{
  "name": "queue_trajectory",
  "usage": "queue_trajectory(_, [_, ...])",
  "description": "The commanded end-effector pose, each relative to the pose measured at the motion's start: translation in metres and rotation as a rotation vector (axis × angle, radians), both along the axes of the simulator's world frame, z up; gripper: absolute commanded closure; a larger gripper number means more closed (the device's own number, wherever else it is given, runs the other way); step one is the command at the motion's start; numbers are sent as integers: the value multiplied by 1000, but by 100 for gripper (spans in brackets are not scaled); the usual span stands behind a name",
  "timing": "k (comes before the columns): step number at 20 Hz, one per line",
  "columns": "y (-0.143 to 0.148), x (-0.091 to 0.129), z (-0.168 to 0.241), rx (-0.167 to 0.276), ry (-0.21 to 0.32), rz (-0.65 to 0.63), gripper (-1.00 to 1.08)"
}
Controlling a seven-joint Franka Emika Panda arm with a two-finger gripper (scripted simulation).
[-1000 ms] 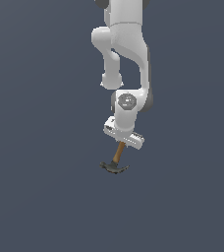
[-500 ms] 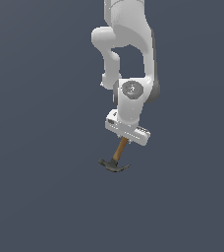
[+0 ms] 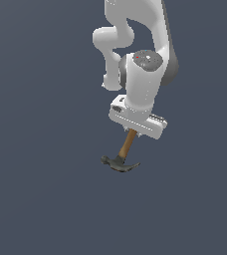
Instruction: Pick up the object and move it to a goal position.
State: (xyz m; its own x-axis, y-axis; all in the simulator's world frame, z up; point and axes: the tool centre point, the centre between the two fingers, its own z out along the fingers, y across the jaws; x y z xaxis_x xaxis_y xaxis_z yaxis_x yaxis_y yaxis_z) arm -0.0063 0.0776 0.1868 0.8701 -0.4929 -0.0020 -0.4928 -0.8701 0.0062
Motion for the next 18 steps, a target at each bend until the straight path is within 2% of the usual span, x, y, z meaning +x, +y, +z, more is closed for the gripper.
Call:
queue_trajectory(1, [4, 7, 28, 0, -3, 1, 108])
queue_trajectory(10, [18, 31, 117, 1, -4, 3, 108])
queue_trajectory(18, [29, 48, 178, 2, -4, 6, 108])
